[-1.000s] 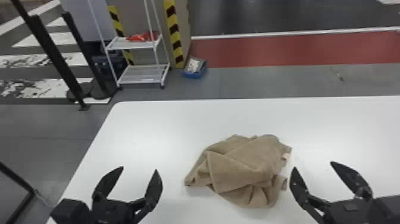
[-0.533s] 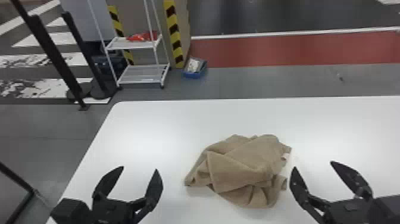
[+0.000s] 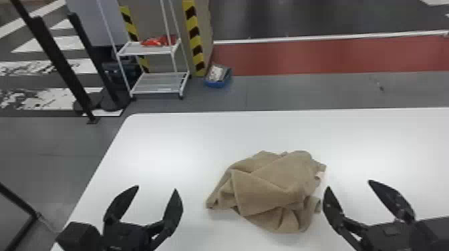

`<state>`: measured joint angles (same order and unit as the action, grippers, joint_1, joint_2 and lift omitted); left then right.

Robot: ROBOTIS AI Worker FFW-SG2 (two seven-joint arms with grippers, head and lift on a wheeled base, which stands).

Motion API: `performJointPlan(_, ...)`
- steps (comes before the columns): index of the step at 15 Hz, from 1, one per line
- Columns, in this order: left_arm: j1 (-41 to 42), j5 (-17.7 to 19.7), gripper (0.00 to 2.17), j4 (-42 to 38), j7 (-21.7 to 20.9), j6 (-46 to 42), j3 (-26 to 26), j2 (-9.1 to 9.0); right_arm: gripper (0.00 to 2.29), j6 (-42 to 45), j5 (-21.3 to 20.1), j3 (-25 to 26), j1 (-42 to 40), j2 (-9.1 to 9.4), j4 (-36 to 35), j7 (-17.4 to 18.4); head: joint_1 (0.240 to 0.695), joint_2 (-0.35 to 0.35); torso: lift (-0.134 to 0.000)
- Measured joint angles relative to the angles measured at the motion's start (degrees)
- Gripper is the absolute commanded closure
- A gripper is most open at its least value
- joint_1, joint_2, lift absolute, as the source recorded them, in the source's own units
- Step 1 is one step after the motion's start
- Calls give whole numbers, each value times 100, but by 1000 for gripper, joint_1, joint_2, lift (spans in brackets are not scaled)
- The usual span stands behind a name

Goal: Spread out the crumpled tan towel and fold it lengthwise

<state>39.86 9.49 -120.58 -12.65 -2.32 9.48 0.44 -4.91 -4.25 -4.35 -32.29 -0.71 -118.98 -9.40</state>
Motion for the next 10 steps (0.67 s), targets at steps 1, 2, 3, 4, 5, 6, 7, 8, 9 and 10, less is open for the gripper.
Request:
performJointPlan(1, -3, 0, 12, 0, 0, 0, -3, 0, 171, -18, -12, -25, 18, 0, 6, 0, 695, 167, -124)
performJointPlan(2, -4, 0, 12, 0, 0, 0, -9, 0, 171, -36, -26, -62, 48, -3, 24, 0, 695, 169, -124)
performJointPlan(3, -5, 0, 12, 3, 0, 0, -13, 0, 171, -61, -40, -97, 79, -5, 46, 0, 695, 175, -124)
performJointPlan(4, -6, 0, 12, 6, 0, 0, -16, 0, 171, -123, -63, -132, 120, -6, 75, 0, 695, 178, -124)
performJointPlan(5, -9, 0, 12, 8, 0, 0, -16, 0, 174, -195, -84, -162, 169, -5, 115, 0, 695, 181, -124)
performJointPlan(6, -14, 0, 12, 13, 0, 0, -17, 0, 171, -264, -105, -198, 231, -5, 182, 0, 695, 187, -124)
performJointPlan(7, -22, 0, 12, 23, 0, 0, -17, 0, 174, -298, -133, -239, 288, -5, 259, 0, 695, 187, -124)
performJointPlan(8, -27, 0, 12, 33, 0, 0, -17, 0, 174, -309, -167, -273, 330, -6, 331, 0, 695, 195, -124)
performJointPlan(9, -29, 0, 12, 47, 0, 0, -16, 0, 188, -312, -200, -302, 383, -7, 427, 0, 695, 199, -124)
performJointPlan(10, -33, 0, 12, 63, 0, 0, -13, 0, 194, -313, -218, -320, 443, -7, 539, 0, 695, 201, -124)
